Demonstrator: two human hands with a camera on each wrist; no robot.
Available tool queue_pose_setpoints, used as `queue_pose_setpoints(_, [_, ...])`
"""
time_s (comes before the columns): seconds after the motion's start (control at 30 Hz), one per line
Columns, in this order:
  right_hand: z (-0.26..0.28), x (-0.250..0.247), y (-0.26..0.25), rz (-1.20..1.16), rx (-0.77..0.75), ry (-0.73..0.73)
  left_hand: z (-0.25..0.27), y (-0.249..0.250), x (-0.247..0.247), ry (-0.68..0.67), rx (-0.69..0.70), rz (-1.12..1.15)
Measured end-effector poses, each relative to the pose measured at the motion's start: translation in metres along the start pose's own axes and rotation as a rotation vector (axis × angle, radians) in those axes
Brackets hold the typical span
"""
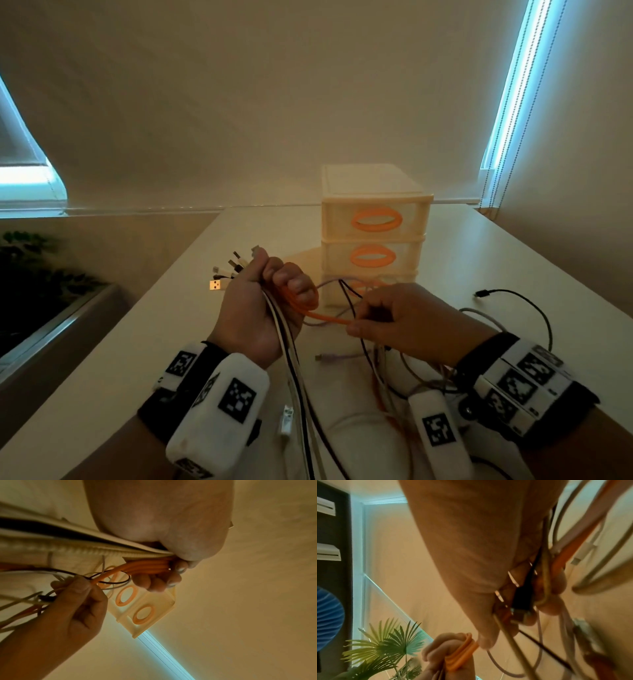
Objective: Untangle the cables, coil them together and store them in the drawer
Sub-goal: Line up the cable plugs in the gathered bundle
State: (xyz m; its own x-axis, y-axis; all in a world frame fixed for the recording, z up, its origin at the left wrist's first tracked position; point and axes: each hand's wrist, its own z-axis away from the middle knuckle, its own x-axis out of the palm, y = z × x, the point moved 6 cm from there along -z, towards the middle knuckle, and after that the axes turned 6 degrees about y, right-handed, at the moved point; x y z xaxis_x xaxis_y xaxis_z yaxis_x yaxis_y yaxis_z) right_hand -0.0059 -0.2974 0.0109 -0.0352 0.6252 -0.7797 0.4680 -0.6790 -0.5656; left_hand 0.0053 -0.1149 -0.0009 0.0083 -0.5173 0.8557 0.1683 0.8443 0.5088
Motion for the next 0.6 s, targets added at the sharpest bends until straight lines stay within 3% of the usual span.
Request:
queue_pose_setpoints(0.1, [0.006,0.002,0.0,0.028,-0.051,-0.125,-0.002,-0.003,-0.002,-0.004,-0.019,-0.023])
queue_pose_setpoints(0.23, [0.008,-0.008,0.006,0.082,-0.006,-0.225,-0.005,0.0,-0.004,0.014,-0.007,-0.029])
queue_pose_setpoints(0.47, [0.003,-0.06,0.042,0.169,0.045,-0.003,-0.01,0.034,-0.015,0.049,0.115,0.05])
queue_pose_setpoints(0.6, [-0.007,-0.063,0.053,0.147,0.118,0.111,-0.009,0.039,-0.013,0.042,0.161,0.032])
